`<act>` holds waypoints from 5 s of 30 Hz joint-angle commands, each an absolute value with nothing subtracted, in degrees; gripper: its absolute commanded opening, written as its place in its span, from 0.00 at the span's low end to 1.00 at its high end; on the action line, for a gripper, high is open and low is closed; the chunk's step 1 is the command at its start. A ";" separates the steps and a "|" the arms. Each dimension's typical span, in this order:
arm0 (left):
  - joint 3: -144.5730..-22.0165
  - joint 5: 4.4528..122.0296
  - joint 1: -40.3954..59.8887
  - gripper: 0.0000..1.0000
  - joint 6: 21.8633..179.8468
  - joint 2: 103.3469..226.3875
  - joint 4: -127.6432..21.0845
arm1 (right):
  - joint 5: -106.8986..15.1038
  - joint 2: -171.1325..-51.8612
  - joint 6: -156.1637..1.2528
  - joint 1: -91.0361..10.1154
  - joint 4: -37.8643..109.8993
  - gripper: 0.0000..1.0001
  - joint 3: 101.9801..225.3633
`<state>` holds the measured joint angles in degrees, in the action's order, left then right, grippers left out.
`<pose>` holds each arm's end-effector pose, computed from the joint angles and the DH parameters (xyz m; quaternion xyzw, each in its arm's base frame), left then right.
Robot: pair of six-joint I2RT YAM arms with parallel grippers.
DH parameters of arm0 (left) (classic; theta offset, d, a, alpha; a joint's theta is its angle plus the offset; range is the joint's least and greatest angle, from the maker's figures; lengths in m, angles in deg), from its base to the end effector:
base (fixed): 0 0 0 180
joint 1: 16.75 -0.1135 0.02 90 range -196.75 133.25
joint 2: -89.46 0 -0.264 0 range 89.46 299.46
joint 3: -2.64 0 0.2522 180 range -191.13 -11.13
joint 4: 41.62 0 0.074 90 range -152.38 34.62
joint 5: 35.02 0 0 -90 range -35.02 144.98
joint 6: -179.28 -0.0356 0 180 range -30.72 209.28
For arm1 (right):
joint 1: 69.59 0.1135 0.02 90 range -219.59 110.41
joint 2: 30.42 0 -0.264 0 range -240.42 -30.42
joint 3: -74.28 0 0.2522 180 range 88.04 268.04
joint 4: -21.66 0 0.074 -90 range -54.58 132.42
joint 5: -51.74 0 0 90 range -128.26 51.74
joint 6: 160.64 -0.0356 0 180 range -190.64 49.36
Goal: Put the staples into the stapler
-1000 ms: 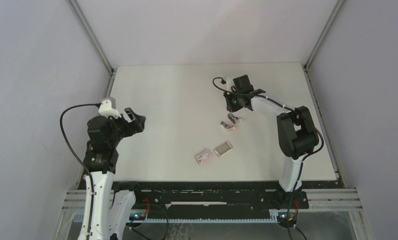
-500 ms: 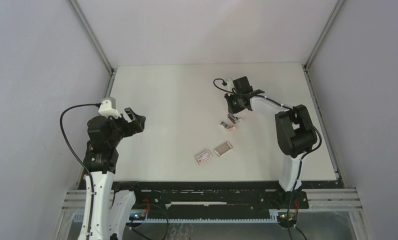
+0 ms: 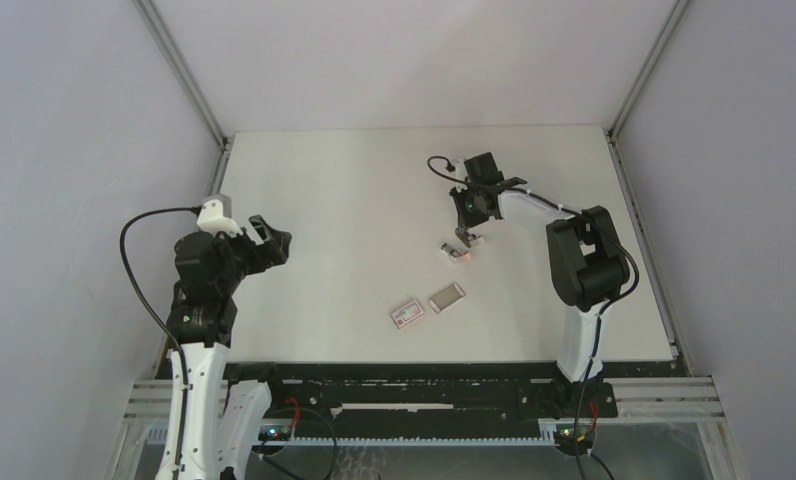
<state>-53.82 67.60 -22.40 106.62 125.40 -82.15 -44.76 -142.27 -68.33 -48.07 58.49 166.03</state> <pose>0.1447 0.0065 0.3196 -0.1005 0.8105 -0.1476 0.5579 0.3844 0.1559 0.1802 -0.2134 0.9332 0.1010 0.2711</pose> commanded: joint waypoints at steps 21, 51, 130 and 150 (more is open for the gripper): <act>-54.50 68.25 -22.83 0.88 105.54 125.01 -80.61 | -43.70 -144.32 -70.29 -48.32 61.16 0.10 170.30; -54.58 68.25 -22.83 0.88 105.53 124.79 -80.68 | -42.01 -143.18 -75.04 -42.00 61.10 0.09 168.82; -53.66 68.78 -22.82 0.87 105.57 125.16 -79.64 | -43.97 -142.03 -76.93 -47.44 66.23 0.09 165.56; -53.91 69.09 -22.86 0.87 105.54 125.13 -79.85 | -40.05 -138.05 -73.26 -43.83 55.21 0.09 165.82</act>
